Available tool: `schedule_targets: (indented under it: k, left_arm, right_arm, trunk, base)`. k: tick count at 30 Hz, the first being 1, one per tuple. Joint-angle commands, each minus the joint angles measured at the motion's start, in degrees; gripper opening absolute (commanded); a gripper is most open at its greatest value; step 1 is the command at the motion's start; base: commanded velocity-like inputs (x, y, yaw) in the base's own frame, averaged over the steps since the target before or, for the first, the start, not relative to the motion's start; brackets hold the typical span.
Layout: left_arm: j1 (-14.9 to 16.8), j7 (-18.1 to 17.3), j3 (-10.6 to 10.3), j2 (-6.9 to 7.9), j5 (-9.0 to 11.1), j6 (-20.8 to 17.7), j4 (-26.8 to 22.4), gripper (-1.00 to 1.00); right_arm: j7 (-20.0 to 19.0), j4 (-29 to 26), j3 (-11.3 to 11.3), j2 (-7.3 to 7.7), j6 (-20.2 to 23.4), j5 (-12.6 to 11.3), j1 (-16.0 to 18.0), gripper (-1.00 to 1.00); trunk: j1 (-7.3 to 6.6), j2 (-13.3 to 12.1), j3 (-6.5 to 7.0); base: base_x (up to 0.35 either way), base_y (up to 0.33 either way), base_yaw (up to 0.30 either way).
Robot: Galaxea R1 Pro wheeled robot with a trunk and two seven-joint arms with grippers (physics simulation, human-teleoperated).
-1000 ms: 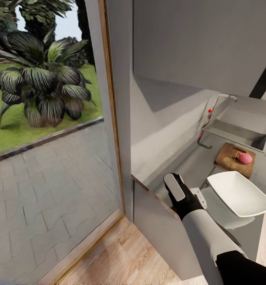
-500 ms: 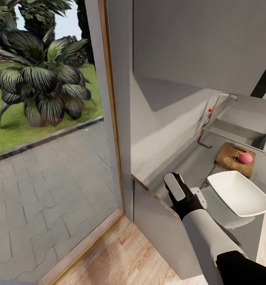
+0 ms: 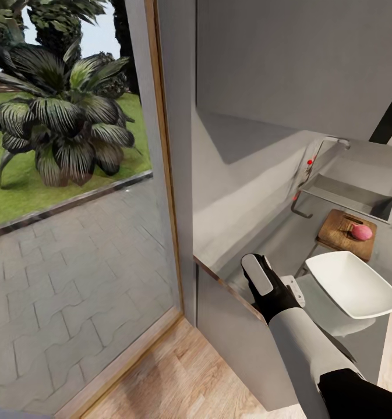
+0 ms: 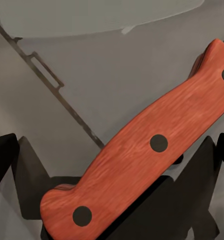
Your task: In the kitchen, take the Vidalia onion out of the sink, dice it on the chopping board with the paring knife, put the diced onion into the bowl on the countertop, then place both the paring knife and the chopping board into the sink.
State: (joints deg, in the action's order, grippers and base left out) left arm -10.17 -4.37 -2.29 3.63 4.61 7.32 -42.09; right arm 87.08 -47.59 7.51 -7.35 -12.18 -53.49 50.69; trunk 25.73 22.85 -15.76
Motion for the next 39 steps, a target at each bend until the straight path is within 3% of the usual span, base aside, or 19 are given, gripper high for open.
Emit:
schedule_targets:
  k: [1,39]
  left_arm:
    - [-0.02,-0.07,-0.17,0.06,0.49,0.07,-0.05,1.00]
    - [-0.02,-0.09,-0.17,0.04,0.49,0.07,0.34,1.00]
  right_arm:
    - [0.19,0.65,0.06,0.06,-0.29,-0.24,0.02,1.00]
    - [0.15,0.74,0.05,0.06,-0.21,-0.30,0.02,1.00]
  trunk:
    - [0.05,0.07,-0.11]
    - [0.05,0.07,0.99]
  base:
    - [0.000,0.000,0.000]
    - [0.000,0.000,0.000]
